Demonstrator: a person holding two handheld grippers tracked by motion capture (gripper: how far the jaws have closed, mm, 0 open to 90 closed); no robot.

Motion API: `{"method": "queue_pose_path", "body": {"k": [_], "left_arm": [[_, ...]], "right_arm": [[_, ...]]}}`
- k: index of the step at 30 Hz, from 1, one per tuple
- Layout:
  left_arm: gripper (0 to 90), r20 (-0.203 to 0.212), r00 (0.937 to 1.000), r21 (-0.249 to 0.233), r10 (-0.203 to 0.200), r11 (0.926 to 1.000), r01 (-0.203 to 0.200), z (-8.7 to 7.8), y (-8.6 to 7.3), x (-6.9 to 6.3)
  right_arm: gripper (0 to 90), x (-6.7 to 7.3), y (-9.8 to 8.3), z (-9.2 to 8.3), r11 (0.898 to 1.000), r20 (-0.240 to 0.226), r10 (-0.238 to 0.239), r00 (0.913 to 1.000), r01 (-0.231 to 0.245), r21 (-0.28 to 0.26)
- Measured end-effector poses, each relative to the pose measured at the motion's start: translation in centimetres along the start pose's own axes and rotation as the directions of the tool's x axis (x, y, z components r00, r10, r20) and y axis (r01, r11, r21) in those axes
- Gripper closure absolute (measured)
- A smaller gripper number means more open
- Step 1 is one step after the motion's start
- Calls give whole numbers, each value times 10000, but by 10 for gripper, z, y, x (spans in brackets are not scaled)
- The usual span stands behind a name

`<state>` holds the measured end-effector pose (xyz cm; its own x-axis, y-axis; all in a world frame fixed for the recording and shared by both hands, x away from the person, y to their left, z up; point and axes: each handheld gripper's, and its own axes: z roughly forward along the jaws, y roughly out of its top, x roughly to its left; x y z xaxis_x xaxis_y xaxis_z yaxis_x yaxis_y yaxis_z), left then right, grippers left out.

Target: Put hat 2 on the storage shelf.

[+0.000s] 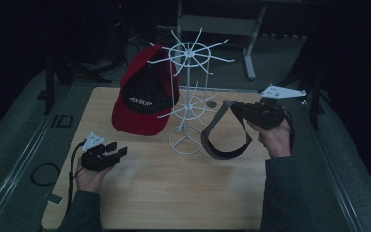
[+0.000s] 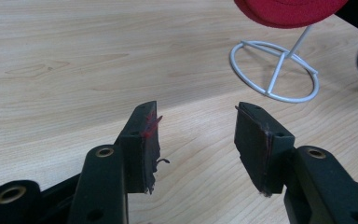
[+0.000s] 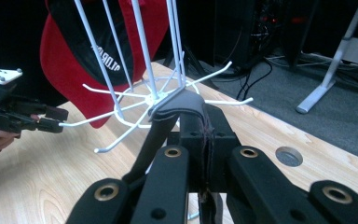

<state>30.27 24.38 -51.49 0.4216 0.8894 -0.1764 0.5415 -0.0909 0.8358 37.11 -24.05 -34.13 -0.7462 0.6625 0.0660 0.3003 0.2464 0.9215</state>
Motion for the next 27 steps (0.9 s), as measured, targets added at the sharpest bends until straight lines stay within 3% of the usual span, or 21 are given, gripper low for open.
{"method": "queue_pose_path", "body": {"k": [13,27], "left_arm": [[503,3,10000,-15,-16,10000,16,0,0,0],[504,28,10000,8,16,10000,-16,1,0,-2]], "right_arm": [[883,-4,15,-7,9989,-350,252,9991,-266,-392],[883,-4,32,-20,9964,-439,141,9989,-177,-830]]}}
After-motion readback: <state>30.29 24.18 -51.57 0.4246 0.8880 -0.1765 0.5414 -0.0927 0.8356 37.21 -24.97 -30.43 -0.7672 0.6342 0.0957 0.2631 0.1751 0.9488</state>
